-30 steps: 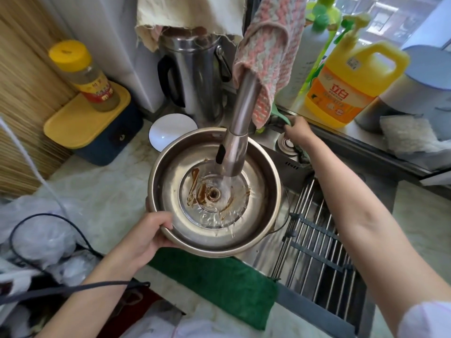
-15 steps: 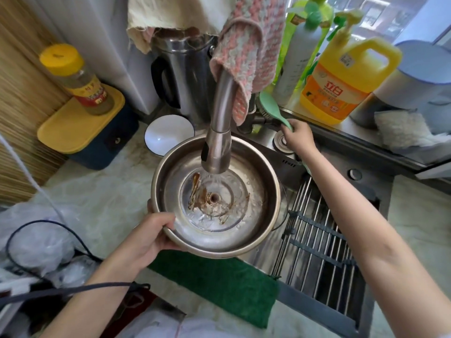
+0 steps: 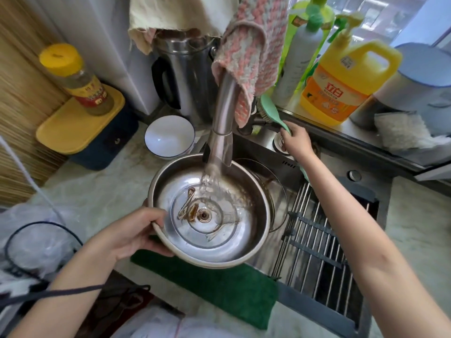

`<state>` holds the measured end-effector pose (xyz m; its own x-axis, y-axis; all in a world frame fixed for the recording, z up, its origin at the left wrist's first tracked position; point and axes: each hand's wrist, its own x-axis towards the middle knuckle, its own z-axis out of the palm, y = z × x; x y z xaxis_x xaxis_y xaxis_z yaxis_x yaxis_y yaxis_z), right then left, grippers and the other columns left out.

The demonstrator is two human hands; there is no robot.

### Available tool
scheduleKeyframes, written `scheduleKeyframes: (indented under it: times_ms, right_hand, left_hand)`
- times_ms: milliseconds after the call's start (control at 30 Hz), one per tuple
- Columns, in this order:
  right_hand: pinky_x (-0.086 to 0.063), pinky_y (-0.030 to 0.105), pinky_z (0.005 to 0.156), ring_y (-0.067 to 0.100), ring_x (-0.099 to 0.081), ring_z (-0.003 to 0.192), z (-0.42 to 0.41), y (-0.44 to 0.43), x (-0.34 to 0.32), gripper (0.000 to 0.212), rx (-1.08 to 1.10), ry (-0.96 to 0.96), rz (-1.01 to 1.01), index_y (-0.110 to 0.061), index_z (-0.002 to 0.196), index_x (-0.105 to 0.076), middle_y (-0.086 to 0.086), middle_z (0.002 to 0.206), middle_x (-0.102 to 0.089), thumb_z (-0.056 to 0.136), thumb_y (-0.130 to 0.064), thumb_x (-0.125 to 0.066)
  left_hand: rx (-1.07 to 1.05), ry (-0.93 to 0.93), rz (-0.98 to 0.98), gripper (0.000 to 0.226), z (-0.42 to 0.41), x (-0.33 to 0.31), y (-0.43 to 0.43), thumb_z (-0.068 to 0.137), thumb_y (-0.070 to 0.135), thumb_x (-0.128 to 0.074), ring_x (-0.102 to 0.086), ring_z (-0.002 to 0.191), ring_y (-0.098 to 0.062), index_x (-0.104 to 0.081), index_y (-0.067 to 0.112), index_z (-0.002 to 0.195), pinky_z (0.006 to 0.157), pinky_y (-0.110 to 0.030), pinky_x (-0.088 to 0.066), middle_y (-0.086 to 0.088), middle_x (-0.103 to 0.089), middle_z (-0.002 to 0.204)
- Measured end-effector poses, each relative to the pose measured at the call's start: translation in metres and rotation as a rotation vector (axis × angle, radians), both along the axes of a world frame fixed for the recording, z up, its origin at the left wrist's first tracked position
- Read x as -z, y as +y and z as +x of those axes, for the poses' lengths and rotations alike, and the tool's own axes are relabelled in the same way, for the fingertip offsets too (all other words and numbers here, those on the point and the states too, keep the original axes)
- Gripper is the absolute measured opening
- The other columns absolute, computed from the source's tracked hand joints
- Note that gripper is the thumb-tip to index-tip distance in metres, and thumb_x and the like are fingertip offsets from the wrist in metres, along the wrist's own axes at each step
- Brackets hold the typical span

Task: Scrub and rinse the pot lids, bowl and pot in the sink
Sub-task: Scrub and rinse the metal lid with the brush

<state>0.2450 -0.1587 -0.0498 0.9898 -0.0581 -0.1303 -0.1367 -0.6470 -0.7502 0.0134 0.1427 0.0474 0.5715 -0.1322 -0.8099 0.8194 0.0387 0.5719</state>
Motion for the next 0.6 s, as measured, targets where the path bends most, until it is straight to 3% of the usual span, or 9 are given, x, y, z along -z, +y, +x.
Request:
scheduleKeyframes:
  times_ms: [167,300,433,600]
  right_hand:
    - [-0.038,0.011,0.041,-0.004,-0.05,0.035,-0.004,0.004,0.0,0.037,0.049,0.015,0.052,-0.014,0.134,-0.052,-0.002,0.066,-0.058,0.098,-0.017,-0.045]
    - [-0.037,0.011,0.038,0.005,-0.054,0.046,-0.004,0.011,-0.004,0.038,0.08,0.051,0.074,-0.013,0.137,-0.049,0.004,0.078,-0.061,0.1,-0.019,-0.044]
    - [-0.041,0.016,0.042,0.006,-0.057,0.044,-0.001,0.019,-0.009,0.037,0.125,0.15,0.105,-0.014,0.136,-0.049,-0.001,0.08,-0.059,0.102,-0.023,-0.037]
    - [-0.047,0.023,0.052,0.009,-0.06,0.046,0.0,0.032,-0.008,0.037,0.118,0.15,0.04,-0.011,0.132,-0.052,0.0,0.073,-0.06,0.102,-0.024,-0.035]
  left_hand:
    - [-0.008,-0.054,0.017,0.042,0.003,-0.004,0.001,0.047,0.007,-0.048,-0.065,0.051,-0.019,-0.062,-0.003,0.085,0.043,-0.03,-0.053,-0.012,-0.068,0.061]
    - [-0.109,-0.111,0.016,0.053,0.002,0.008,0.001,0.047,0.004,-0.05,-0.067,0.055,-0.02,-0.058,-0.003,0.098,0.046,-0.033,-0.054,-0.012,-0.07,0.065]
    - [-0.207,-0.115,-0.03,0.063,0.0,0.026,0.001,0.05,0.002,-0.052,-0.069,0.064,-0.022,-0.054,-0.004,0.113,0.052,-0.036,-0.057,-0.013,-0.071,0.075]
    - [-0.324,-0.047,-0.142,0.045,-0.001,0.039,-0.009,0.071,-0.011,-0.04,-0.066,0.062,-0.022,-0.053,-0.009,0.113,0.052,-0.035,-0.056,-0.018,-0.066,0.085]
